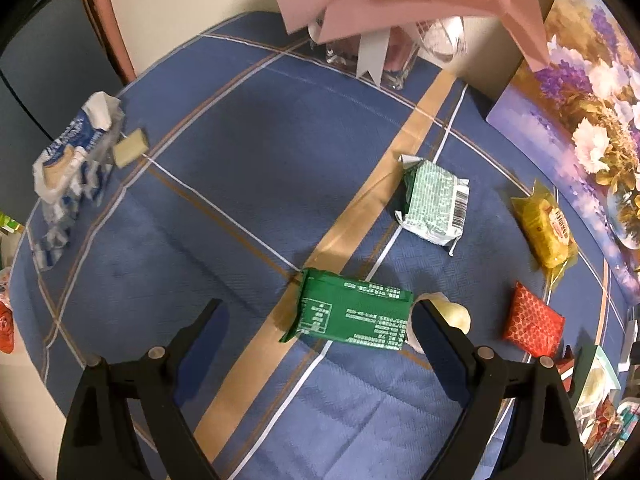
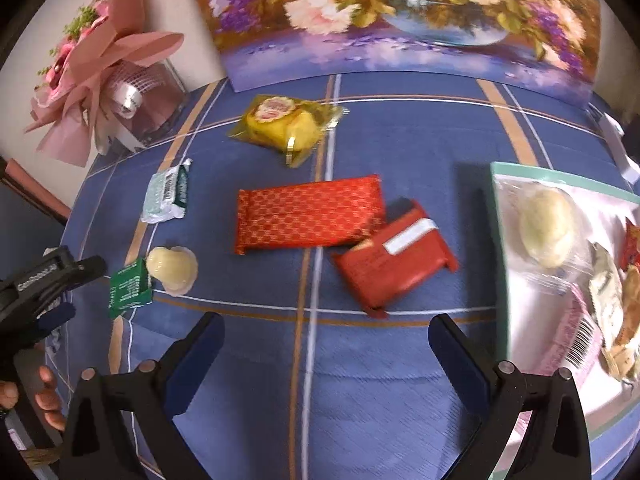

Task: Organize snacks
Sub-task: 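Grasp the green bag with the left gripper while the right grasps the round cream cake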

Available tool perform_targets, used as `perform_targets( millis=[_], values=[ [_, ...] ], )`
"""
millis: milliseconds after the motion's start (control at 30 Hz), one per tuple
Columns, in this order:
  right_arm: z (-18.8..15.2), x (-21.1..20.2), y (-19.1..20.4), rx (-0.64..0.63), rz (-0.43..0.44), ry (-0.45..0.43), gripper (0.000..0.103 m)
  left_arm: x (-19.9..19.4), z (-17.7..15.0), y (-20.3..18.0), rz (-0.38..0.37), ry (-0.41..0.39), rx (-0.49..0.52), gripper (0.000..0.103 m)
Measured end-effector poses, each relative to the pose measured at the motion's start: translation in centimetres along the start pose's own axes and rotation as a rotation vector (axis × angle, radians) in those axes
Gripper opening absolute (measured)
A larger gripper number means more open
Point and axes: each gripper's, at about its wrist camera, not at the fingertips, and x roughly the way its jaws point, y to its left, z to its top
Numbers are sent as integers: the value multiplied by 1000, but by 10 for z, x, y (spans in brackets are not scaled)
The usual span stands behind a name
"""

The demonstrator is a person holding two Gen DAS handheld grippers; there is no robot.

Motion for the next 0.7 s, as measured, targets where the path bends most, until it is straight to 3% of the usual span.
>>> perform_targets(
  millis=[267, 600, 700],
  values=[
    [7, 12, 46, -136, 23, -30, 103, 25, 9, -5, -53, 27, 16, 93],
    [7, 45, 77, -202, 37, -15, 103, 41, 13, -12, -97, 74, 61, 92],
    [6, 51, 85, -226, 33, -26, 103, 46, 13, -16, -92, 92, 74, 80]
  ],
)
